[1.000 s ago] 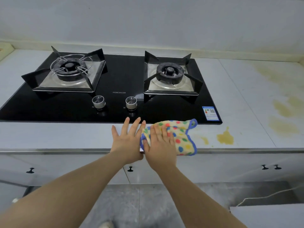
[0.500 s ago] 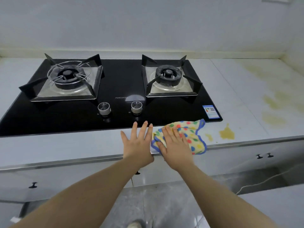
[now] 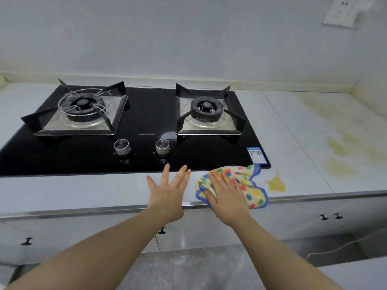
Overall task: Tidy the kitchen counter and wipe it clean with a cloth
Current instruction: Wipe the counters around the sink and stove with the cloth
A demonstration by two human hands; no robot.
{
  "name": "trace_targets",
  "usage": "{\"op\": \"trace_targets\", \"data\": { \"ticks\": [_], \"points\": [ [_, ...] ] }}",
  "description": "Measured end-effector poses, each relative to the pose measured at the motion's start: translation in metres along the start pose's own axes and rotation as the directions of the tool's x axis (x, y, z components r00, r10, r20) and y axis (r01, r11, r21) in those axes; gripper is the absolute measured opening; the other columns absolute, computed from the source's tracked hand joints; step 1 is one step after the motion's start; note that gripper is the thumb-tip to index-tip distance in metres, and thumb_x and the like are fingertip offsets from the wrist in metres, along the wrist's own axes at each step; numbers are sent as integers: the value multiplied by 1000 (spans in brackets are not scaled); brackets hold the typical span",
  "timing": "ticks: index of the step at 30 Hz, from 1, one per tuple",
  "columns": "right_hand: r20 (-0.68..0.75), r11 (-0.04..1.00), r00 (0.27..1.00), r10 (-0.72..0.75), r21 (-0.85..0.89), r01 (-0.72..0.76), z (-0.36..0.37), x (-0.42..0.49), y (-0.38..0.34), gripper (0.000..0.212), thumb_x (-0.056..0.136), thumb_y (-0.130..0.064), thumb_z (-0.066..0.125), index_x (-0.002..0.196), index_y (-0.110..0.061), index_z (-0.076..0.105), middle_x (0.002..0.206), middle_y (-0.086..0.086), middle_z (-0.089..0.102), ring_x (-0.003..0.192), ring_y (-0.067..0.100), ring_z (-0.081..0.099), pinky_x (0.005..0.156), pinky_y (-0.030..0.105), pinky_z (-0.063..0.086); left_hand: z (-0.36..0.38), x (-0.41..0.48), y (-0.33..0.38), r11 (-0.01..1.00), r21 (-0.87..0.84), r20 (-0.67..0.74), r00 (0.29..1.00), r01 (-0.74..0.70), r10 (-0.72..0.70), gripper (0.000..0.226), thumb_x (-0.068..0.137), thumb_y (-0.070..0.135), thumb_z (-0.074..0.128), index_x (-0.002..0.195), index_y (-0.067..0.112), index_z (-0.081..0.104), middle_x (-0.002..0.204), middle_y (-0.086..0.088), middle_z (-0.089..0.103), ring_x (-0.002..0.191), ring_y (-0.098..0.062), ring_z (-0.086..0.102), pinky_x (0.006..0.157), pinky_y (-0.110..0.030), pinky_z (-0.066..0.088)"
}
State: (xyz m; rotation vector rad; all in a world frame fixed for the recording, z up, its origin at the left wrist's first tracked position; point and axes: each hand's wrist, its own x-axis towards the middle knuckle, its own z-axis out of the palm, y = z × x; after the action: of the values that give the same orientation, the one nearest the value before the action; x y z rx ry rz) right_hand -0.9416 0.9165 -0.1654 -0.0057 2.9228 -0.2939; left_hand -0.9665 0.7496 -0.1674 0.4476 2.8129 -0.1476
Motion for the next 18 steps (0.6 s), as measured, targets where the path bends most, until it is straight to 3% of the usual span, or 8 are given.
{"op": "trace_targets", "data": {
  "ticks": [9, 15, 18],
  "points": [
    [-4, 995, 995, -95, 21, 95, -9, -1, 46, 57, 101, -44, 20, 151, -26, 4, 160, -7, 2, 147, 13, -5, 119, 32, -3, -10, 10, 75, 996, -17, 71, 994, 85, -84, 108, 82, 53, 56, 144, 23, -27, 153, 6, -31, 140, -36, -27, 104, -72, 8],
    [-15, 1000, 1000, -17, 4, 17, -6, -3, 52, 59, 101, -43, 18, 152, -20, 0, 160, -1, -2, 148, 19, -8, 119, 37, -5, -7, 13, 86, 989, -29, 71, 987, 145, -142, 94, 89, 45, 49, 145, 26, -24, 153, 6, -30, 141, -35, -27, 106, -72, 6],
    [45, 986, 986, -162, -41, 164, -4, -2, 52, 62, 99, -49, 10, 151, -20, -3, 160, -1, -4, 147, 18, -8, 118, 36, -6, -5, 14, 87, 988, -41, 75, 987, 146, -143, 90, 90, 46, 46, 146, 27, -23, 154, 6, -30, 140, -35, -27, 105, -72, 4]
  ]
}}
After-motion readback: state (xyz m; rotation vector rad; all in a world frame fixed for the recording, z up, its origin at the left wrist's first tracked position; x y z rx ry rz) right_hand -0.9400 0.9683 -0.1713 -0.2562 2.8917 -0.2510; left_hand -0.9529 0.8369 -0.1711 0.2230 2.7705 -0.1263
